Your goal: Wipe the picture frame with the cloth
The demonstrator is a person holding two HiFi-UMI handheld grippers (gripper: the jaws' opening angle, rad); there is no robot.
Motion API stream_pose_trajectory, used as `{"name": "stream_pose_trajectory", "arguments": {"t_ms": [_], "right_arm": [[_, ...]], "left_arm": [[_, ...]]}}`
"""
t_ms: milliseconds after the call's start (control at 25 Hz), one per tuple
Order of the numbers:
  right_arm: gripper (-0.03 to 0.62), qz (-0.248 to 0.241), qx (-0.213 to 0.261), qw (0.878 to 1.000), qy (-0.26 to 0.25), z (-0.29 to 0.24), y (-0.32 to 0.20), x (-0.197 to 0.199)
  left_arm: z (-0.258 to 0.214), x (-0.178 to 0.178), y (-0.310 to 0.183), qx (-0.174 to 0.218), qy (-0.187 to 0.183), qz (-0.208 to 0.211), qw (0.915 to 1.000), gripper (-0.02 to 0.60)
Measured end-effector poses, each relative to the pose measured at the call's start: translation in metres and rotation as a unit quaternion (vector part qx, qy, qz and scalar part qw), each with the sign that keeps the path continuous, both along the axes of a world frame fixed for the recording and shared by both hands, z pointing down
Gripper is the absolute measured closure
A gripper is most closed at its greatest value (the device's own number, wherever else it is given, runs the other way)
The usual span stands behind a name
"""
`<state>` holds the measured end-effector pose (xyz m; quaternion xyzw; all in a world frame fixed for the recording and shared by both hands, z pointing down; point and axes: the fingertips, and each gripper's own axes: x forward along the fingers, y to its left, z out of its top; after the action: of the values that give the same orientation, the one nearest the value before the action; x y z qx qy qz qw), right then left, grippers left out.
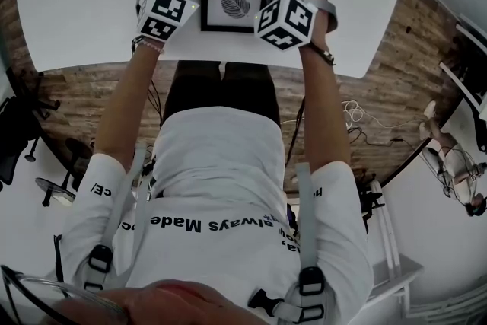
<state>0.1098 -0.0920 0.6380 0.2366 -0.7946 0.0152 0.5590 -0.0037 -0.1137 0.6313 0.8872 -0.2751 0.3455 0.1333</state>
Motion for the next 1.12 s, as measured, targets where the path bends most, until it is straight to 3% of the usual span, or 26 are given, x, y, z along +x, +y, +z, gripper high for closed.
{"name": "stream_pose_trajectory", "arguments": {"t_ms": [1120], "right_arm": [[0.579,-0.027,-0.087,0.995,-0.03,0.0,0.162,-0.01]], "left_arm": [[0.0,0.0,-0.001,0.0,-0.005,0.002,1.0,0.58]]}}
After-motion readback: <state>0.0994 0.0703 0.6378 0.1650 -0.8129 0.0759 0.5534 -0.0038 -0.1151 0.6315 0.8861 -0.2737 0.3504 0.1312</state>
